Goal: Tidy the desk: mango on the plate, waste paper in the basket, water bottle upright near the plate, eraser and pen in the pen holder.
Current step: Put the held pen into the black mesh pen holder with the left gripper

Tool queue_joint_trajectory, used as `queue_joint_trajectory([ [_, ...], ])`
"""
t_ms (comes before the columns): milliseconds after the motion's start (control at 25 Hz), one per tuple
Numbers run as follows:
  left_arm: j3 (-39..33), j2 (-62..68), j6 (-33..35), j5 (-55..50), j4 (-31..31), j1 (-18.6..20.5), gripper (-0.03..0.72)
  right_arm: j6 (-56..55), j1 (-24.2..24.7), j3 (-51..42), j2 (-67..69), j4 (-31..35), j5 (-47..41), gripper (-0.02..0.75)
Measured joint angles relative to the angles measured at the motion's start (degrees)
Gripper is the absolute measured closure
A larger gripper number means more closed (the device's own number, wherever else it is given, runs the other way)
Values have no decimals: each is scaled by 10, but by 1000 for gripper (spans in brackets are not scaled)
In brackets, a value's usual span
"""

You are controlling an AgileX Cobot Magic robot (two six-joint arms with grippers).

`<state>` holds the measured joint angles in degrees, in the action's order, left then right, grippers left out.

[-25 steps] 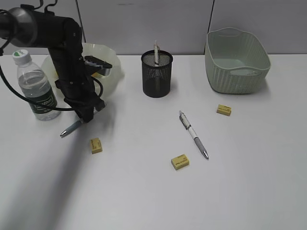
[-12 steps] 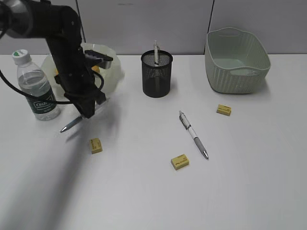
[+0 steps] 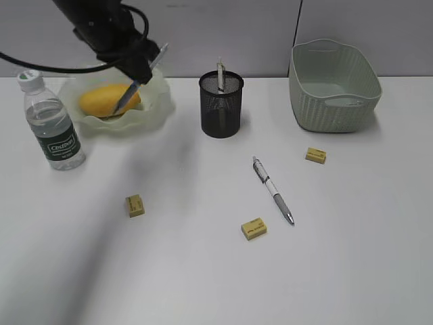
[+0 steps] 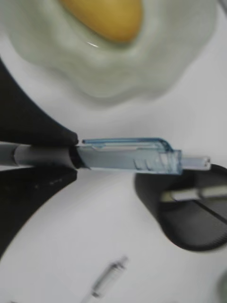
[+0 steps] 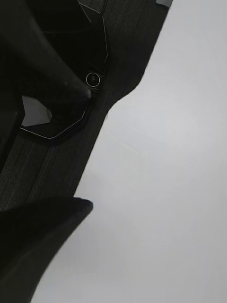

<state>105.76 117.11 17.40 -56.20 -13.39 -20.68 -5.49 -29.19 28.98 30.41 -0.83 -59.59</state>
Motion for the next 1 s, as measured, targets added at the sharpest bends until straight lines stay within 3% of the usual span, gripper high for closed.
queue_joint_trajectory([
  [200, 0, -9, 0, 103, -132, -1, 588, 0, 0, 0, 0, 0, 0, 242],
  [320, 0, -9, 0, 161, -169, -12, 588, 0, 0, 0, 0, 0, 0, 242],
  [680, 0, 22, 0, 348, -163, -80, 588, 0, 0, 0, 0, 0, 0, 241],
  [1000, -1, 83, 0, 417, -159, -91, 588, 0, 0, 0, 0, 0, 0, 241],
])
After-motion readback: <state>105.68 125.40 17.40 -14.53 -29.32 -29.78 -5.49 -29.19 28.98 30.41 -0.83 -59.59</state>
